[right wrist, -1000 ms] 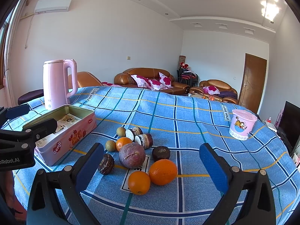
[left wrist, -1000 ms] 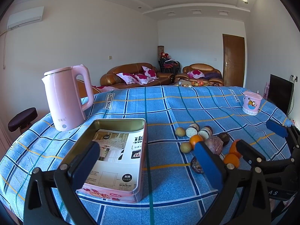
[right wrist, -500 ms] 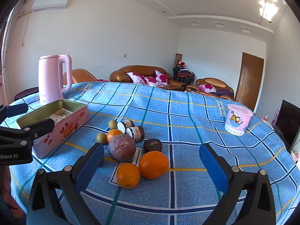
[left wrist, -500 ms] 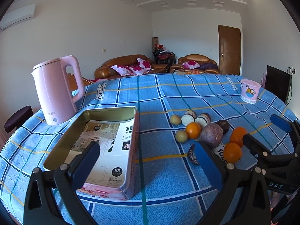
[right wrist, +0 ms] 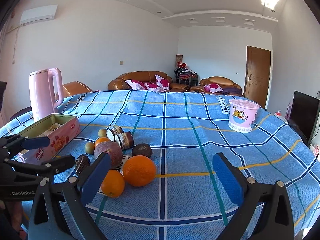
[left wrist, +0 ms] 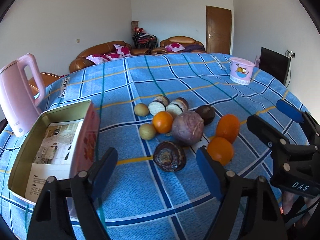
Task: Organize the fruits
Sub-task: 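Move left tool to the dark brown round fruit while right tool approaches an orange, then close left tool on the dark brown fruit while right tool grasps the orange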
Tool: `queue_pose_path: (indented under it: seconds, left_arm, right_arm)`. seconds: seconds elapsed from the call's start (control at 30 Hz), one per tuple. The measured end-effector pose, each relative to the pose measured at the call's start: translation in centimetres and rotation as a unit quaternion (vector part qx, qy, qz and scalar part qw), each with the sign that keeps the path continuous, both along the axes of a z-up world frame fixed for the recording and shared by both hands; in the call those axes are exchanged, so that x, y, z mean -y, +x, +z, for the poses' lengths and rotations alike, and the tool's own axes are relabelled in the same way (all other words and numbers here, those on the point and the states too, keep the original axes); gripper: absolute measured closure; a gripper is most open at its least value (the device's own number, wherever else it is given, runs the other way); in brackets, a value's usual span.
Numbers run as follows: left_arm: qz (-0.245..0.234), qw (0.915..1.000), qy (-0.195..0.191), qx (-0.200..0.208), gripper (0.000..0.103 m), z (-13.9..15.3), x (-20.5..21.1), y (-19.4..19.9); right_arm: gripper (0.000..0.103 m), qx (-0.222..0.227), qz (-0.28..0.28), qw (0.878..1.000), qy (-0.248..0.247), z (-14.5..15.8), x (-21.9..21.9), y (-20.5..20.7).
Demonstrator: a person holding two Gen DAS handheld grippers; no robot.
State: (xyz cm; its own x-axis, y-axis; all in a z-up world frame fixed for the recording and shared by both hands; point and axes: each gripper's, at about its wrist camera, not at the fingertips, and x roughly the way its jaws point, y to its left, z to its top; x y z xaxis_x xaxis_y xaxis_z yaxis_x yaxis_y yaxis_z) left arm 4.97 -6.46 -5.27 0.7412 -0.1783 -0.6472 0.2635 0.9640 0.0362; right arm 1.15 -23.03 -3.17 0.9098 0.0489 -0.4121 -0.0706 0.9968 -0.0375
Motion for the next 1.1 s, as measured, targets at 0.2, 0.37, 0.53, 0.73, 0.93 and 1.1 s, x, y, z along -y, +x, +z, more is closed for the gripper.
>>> queue_pose_path:
  seconds: [0.2, 0.37, 0.53, 0.73, 0.93, 1.1]
  left_arm:
    - [-0.012, 0.9982, -0.019, -0.056, 0.045, -0.9, 0.3, 2.2]
    - [-0.019, 0.9979, -0.033, -0.053, 0.074, -1.0, -0.1, 2.0]
    - [0.012, 0.9995, -0.026, -0.016, 0.075, -0.5, -1.5, 1.2]
    - [0.005, 0.9991, -0.034, -0.024, 0.08, -0.7, -1.9, 1.6]
    - [0.008, 0.9991, -0.027, -0.032, 0.076, -0.9, -1.8, 1.9]
    - [0.002, 0.9979, -0.034, -0.055, 0.055, -1.3, -1.8, 2.5]
  right_arm:
    - [0.001, -0.003, 0.005, 1.0, 0.006, -0.1, 0.0, 0.1]
    - [0.006, -0.01, 0.017, 1.0, 0.015, -0.2, 0.1, 0.3]
    - [0.029, -0.031, 0.054, 0.998, -0.005, -0.9, -1.1, 0.6]
    - [0.031, -0.045, 0.063, 0.997, -0.026, -0.8, -1.8, 1.1]
    - [0.031, -0.091, 0.053, 0.994, -0.002, -0.9, -1.2, 3.7]
    - [0.031, -0.13, 0.058, 0.99, 0.02, -1.5, -1.0, 5.2]
